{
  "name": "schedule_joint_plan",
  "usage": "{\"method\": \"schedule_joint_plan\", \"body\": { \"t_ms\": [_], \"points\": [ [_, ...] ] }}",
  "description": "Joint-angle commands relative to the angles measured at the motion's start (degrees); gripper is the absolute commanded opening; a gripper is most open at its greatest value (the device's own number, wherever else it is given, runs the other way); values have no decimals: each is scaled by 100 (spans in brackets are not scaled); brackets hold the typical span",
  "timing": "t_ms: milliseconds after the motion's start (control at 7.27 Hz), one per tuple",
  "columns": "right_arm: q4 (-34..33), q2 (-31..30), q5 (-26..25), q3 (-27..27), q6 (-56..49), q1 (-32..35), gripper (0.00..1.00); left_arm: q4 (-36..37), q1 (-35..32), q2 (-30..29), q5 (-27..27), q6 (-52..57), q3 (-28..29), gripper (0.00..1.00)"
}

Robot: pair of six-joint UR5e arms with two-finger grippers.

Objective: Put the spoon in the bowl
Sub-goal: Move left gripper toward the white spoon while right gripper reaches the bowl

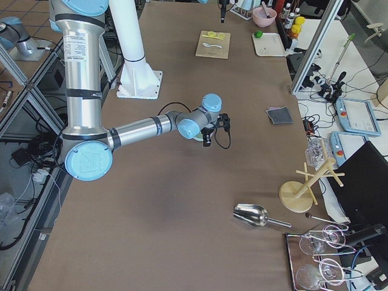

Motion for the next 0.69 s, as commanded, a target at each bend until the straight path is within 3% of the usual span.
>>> {"method": "schedule_joint_plan", "body": {
  "t_ms": [0,138,275,550],
  "points": [
    [48,138,-234,-106,338,-377,52,-7,85,-121,62,-79,164,98],
    [40,173,-287,-115,384,-423,13,-16,85,-312,62,-79,426,97],
    [48,182,-270,-89,645,-423,0,-59,85,-445,62,-88,629,93],
    [-13,740,-131,86,1538,-449,0,-51,294,-586,71,-392,736,77]
  ]
}}
